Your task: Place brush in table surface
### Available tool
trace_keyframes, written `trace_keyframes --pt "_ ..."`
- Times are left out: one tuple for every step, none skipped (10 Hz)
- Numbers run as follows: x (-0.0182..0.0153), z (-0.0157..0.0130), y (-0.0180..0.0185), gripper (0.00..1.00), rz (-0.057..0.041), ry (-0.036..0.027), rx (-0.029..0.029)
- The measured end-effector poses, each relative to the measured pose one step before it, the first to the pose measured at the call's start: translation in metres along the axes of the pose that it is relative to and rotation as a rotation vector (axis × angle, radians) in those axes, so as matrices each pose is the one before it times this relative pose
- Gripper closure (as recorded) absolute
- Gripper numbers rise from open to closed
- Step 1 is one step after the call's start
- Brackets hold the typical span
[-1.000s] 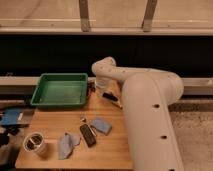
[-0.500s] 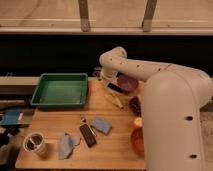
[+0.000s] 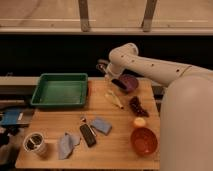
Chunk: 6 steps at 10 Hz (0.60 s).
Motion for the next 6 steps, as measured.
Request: trace_keyframes --pt "0.00140 -0.00302 0.00207 1.00 0.00489 -0.01626 -0.00367" --pt "0.00505 -0.00376 -0.00207 1.00 0.00903 -0.01255 0.00295" --pt "0.00439 -0.00318 -0.00169 1.00 0.01029 -0.01029 0.00044" --pt "0.00239 -0.00191 0.00069 1.00 0.00823 -0.01110 -0.00309" --pt "0.00082 -0.00044 0.00058 1.00 0.00242 -0.00312 -0.00187" --pt "0.00058 0.00081 0.00126 1.00 0.00233 -0.00282 -0.00429"
